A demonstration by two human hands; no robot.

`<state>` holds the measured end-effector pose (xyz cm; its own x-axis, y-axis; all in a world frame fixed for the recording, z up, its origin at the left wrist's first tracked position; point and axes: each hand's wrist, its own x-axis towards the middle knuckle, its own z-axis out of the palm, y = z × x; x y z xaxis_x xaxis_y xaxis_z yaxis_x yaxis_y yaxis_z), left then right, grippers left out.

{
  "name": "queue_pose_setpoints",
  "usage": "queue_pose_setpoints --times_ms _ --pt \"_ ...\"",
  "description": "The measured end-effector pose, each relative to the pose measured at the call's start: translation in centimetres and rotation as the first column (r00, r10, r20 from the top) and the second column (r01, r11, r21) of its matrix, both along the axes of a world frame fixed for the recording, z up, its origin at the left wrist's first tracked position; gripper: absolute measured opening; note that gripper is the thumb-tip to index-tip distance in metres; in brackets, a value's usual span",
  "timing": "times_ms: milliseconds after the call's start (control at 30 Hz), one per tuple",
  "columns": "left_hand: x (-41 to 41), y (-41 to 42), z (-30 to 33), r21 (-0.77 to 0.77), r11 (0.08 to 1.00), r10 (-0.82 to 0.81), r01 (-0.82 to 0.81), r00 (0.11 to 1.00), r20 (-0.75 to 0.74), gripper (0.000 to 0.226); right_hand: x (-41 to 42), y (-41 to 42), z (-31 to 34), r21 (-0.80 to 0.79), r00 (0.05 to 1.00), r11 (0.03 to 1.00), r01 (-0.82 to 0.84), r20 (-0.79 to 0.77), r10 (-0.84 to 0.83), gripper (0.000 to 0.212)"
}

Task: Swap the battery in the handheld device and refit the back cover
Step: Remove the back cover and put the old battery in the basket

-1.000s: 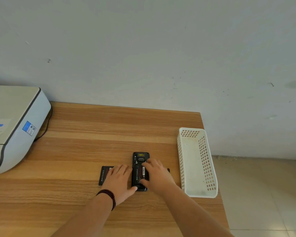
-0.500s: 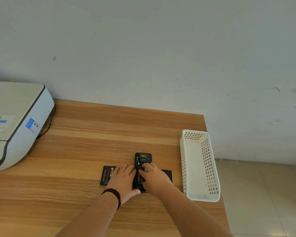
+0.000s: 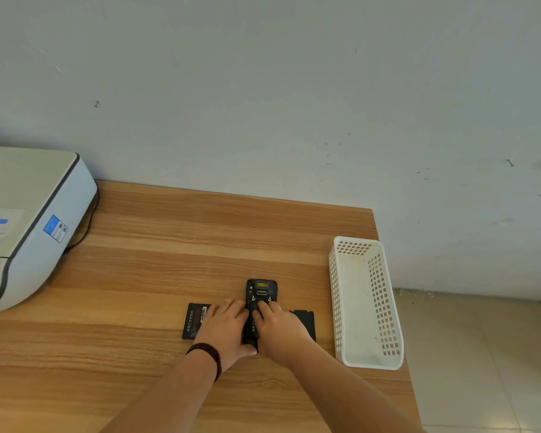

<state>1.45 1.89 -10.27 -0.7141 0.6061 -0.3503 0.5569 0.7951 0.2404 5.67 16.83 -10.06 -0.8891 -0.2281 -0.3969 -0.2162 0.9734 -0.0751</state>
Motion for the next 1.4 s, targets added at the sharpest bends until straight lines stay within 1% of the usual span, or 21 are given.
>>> queue_pose_setpoints --times_ms 67,200,333,400,467,533,600,700,833,1000,1200,1267,1400 --pt "0.0 0.0 -0.2 0.023 1.000 0.013 -0.014 1.000 0.008 0.076 -0.3 0.2 0.3 0.009 1.000 1.000 -0.021 -0.010 0.021 0.052" --pt "0.0 -0.2 -0.2 0.034 0.999 0.017 -0.017 1.000 0.009 0.076 -0.4 0.8 0.7 -0.038 1.000 0.999 -0.020 -0.019 0.019 0.048" --pt "0.0 -0.2 0.0 0.029 0.999 0.017 -0.017 1.000 0.009 0.076 0.4 0.6 0.9 -0.132 0.996 0.987 0.088 0.011 -0.087 0.053" --pt "0.1 -0.2 -0.1 0.027 1.000 0.006 -0.006 1.000 -0.009 0.074 0.7 0.0 1.0 -0.200 0.978 0.957 0.210 0.031 -0.208 0.055" --pt "0.2 -0.5 -0.3 0.042 0.999 0.000 0.002 0.999 -0.037 0.073 0.7 -1.0 1.1 -0.259 0.918 0.883 0.391 0.047 -0.393 0.049" --pt "0.3 -0.8 -0.3 0.056 0.998 0.013 -0.011 0.999 -0.039 0.072 0.4 -2.3 1.3 -0.264 0.826 0.787 0.558 0.083 -0.558 0.044" --pt "0.5 -1.1 0.0 0.062 0.998 0.027 -0.025 0.999 -0.036 0.067 0.1 -3.5 1.1 -0.231 0.747 0.712 0.663 0.141 -0.650 0.045" --pt "0.4 -1.6 0.3 0.069 0.996 0.066 -0.063 0.997 -0.040 0.053 -0.4 -4.3 0.8 -0.175 0.657 0.634 0.754 0.171 -0.734 0.053" --pt "-0.3 -2.8 0.9 0.018 0.996 0.086 -0.086 0.996 -0.023 0.049 -0.9 -4.9 0.4 -0.129 0.621 0.607 0.784 0.173 -0.764 0.053" --pt "-0.3 -3.6 1.4 0.008 0.994 0.109 -0.109 0.994 -0.018 0.045 -1.3 -5.3 0.6 -0.106 0.591 0.581 0.807 0.175 -0.788 0.053" --pt "-0.2 -3.5 1.6 0.003 0.991 0.137 -0.137 0.990 0.024 0.043 -1.2 -4.9 1.6 -0.154 0.541 0.518 0.841 0.238 -0.807 0.063" --pt "-0.2 -3.3 1.7 -0.005 0.990 0.140 -0.140 0.989 0.044 0.043 -0.9 -4.8 2.2 -0.180 0.534 0.504 0.845 0.242 -0.810 0.060" --pt "-0.5 -2.7 1.9 -0.027 0.990 0.140 -0.138 0.988 0.069 0.043 -0.4 -3.5 4.2 -0.254 0.551 0.500 0.828 0.204 -0.809 0.057"
